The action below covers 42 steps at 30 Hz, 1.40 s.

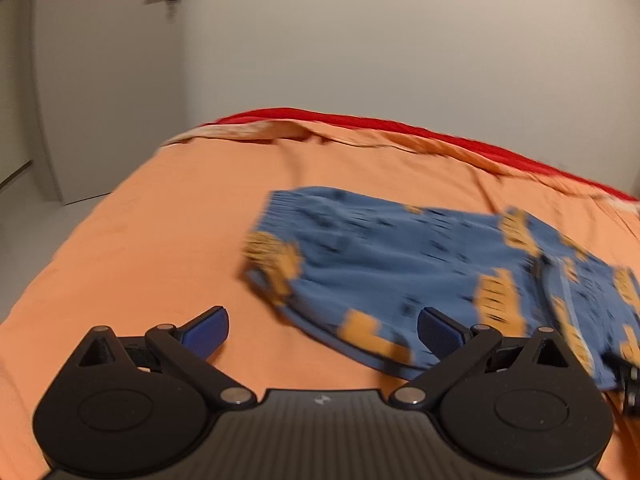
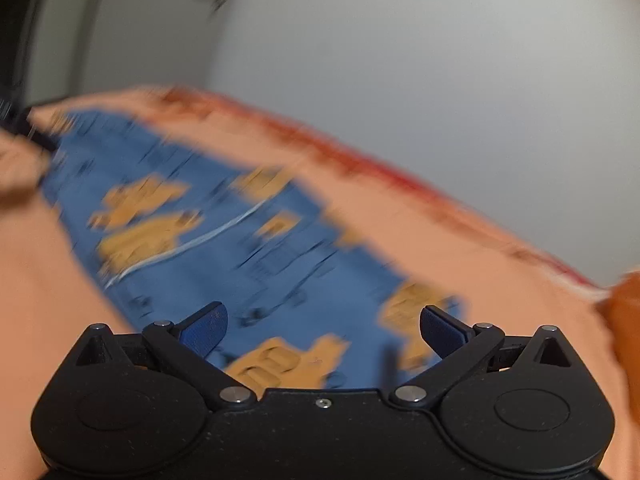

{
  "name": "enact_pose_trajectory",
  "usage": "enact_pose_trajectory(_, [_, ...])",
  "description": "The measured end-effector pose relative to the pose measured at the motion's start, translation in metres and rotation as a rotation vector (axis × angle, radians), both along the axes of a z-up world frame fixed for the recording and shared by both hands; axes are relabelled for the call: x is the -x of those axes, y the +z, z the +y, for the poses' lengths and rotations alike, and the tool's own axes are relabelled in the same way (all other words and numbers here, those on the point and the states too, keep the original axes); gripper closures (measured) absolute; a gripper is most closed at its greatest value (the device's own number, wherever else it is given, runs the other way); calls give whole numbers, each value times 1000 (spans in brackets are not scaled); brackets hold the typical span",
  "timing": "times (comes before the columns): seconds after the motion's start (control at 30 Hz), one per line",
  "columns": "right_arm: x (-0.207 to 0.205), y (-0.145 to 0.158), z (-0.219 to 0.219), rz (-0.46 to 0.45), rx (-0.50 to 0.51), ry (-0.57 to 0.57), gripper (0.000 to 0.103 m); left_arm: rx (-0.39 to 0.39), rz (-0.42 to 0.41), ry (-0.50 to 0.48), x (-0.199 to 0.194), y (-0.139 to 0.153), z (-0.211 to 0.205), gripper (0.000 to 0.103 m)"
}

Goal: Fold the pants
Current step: 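Open both grippers and release the pants edge, then grasp the elastic waistband with the left gripper and lift it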

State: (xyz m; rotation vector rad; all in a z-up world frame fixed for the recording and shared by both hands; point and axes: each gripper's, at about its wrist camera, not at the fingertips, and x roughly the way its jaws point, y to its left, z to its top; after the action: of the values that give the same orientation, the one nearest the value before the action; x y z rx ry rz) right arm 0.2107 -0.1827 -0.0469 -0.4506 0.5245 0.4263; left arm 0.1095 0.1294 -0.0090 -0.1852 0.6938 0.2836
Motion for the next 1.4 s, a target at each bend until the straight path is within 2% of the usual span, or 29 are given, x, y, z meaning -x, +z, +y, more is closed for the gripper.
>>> enact_pose_trajectory(0.07, [-7,12,-2,21,-60,19,1,63,-14,15,-2,-3,19,0])
enact_pose_trajectory(0.17, [-32,32,-1,103,-102,77,1,228,-54,-55,-9,-11,45,0])
enact_pose_trajectory(0.27, [-55,46,13,105,-78,77,1,385,-95,-33,-17,-23,63,0])
enact_pose_trajectory(0.37, [-75,56,40,77,-40,162,1,538,-170,-2,-18,-31,76,1])
enact_pose_trajectory(0.43, [-94,59,70,67,-8,214,1,607,-207,21,-14,-36,83,1])
enact_pose_trajectory(0.5, [-116,60,104,90,-22,266,1,634,-218,57,-13,-42,88,9])
enact_pose_trajectory(0.63, [-142,51,177,157,-34,401,1,653,-245,113,-9,-47,91,17])
enact_pose_trajectory(0.77, [-146,27,218,156,61,405,1,628,-241,132,-7,-48,88,26])
enact_pose_trajectory(0.83, [-146,24,213,140,36,387,1,637,-241,141,-8,-48,88,29])
enact_pose_trajectory(1.0, [-110,54,165,3,-24,264,1,725,-245,176,-9,-51,99,50])
enact_pose_trajectory(1.1, [-67,61,118,-105,-3,154,1,737,-234,202,-9,-53,103,64])
enact_pose_trajectory(1.2, [-31,51,79,-191,66,5,1,741,-221,214,-5,-52,106,71])
enact_pose_trajectory(1.27, [-20,37,64,-199,119,-65,1,736,-220,217,-6,-52,106,74])
enact_pose_trajectory(1.33, [-15,24,58,-165,159,-103,1,722,-217,216,-5,-50,104,75])
enact_pose_trajectory(1.4, [-11,15,56,-147,152,-109,1,706,-218,213,-4,-49,102,75])
